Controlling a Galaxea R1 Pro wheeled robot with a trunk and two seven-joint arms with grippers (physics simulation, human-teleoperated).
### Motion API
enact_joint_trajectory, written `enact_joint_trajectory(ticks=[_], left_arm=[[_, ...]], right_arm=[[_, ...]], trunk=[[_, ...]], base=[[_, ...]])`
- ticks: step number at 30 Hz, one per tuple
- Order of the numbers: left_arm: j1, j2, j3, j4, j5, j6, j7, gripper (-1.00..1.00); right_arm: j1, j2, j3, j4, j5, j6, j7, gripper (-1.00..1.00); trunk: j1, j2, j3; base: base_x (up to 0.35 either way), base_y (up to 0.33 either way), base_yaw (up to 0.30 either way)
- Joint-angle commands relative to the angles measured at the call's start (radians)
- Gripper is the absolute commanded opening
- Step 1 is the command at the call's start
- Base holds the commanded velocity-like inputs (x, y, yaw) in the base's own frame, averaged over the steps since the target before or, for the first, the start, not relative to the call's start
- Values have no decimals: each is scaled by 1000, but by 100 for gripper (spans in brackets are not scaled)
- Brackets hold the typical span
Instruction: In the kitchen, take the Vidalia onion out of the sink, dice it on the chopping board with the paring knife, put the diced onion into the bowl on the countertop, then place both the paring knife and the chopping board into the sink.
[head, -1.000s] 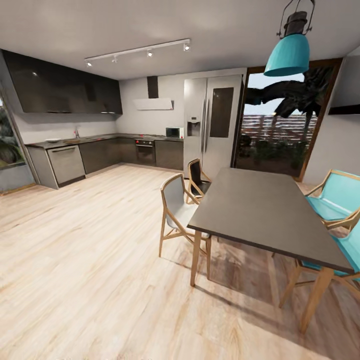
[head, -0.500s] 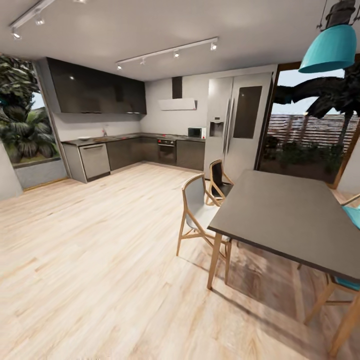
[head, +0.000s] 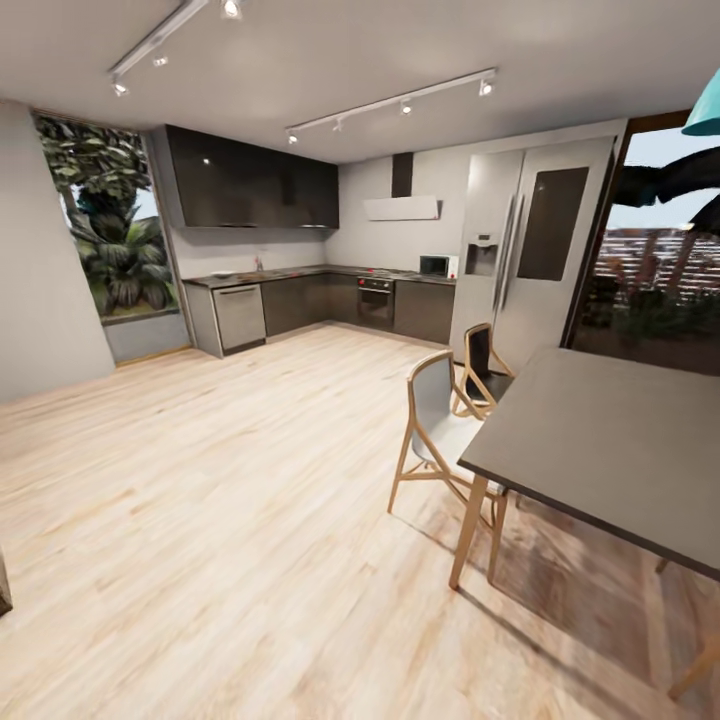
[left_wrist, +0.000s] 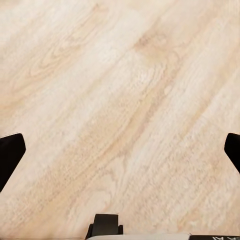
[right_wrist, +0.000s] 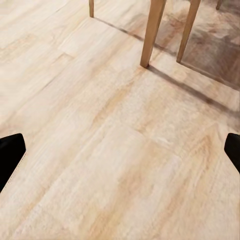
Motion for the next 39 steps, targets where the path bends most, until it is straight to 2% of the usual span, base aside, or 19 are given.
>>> enact_joint_trajectory(ticks=[1, 27, 32, 39], left_arm=[[-1, 0, 1, 0, 3, -2, -1, 100], [0, 0, 1, 0, 2, -2, -1, 100], [0, 0, 1, 0, 2, -1, -1, 100], [0, 0, 1, 0, 2, -1, -1, 100]], right_arm=[[0, 0, 0, 0, 0, -3, -3, 100], [0, 0, 0, 0, 0, -3, -3, 100], [0, 0, 0, 0, 0, -4, -3, 100], [0, 0, 0, 0, 0, -4, -3, 100]], trunk=[[0, -1, -1], [0, -1, -1], [0, -1, -1], [0, -1, -1]], base=[[0, 0, 286], [0, 0, 283], [50, 0, 137], [273, 41, 10]])
